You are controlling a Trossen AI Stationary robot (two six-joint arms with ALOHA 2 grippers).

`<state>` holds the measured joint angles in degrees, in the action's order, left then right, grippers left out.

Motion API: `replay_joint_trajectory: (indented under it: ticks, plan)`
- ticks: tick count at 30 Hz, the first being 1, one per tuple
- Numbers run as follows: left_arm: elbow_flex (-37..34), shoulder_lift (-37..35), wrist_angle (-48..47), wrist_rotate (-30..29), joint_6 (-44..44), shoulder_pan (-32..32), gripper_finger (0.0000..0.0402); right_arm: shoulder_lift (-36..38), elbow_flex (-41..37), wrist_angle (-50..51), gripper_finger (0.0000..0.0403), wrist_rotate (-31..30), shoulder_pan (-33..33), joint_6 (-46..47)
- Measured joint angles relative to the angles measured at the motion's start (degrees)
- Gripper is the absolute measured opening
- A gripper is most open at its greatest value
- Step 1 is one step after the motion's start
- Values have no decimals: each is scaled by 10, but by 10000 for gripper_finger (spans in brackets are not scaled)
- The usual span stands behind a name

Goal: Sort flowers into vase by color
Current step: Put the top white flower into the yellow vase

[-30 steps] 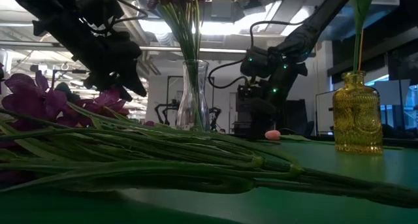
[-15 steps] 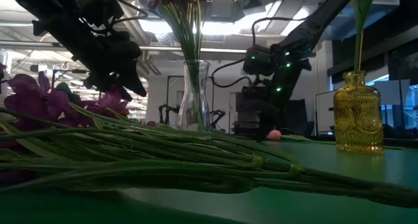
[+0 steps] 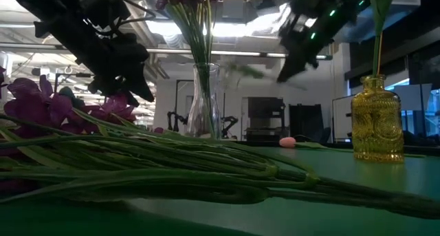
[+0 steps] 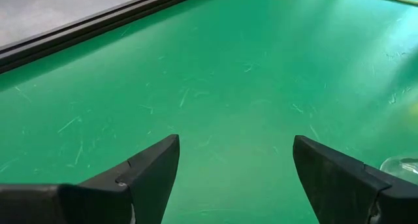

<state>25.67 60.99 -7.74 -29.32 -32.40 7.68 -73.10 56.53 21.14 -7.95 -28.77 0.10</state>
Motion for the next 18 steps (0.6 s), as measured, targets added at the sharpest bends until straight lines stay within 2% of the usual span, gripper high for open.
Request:
replay_joint_trajectory:
  ticks: [5,11,14,18]
  plan:
    - [0,0,-3,0,0,0,292,116,0,3,3,7,-19,12]
    - [0,0,-3,0,0,0,292,254,-14,-2,1,52,-28,43]
    - [0,0,-3,0,0,0,292,322,-58,-7,1,107,-28,67]
    - [0,0,-4,0,0,0,292,413,-175,-77,1,145,-27,105]
